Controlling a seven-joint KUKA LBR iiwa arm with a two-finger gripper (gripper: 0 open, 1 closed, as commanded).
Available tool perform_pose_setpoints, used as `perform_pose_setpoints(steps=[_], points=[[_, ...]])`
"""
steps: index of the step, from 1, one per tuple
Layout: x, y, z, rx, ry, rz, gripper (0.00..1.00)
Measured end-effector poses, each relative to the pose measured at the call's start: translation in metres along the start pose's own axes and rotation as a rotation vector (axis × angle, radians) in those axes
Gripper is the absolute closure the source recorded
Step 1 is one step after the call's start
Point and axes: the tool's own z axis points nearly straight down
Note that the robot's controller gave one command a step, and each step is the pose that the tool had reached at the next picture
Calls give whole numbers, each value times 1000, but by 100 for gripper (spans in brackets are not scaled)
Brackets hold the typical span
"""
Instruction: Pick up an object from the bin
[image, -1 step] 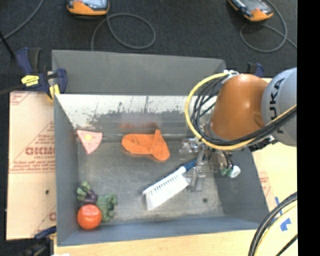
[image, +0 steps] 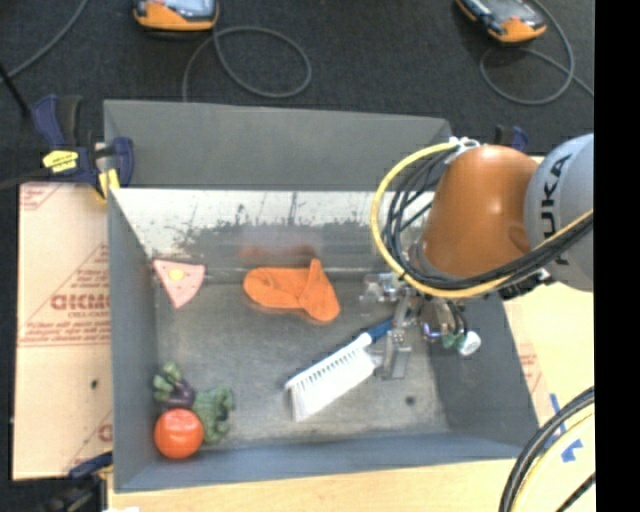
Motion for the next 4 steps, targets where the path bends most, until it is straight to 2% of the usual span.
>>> perform_pose_setpoints(steps=[1, 2, 3, 4], points=[[12, 2, 29, -1, -6, 48, 0], [8, 21, 80, 0, -5, 101, 0], [29, 24, 120, -1, -9, 212, 100], [29, 24, 120, -1, -9, 212, 100]])
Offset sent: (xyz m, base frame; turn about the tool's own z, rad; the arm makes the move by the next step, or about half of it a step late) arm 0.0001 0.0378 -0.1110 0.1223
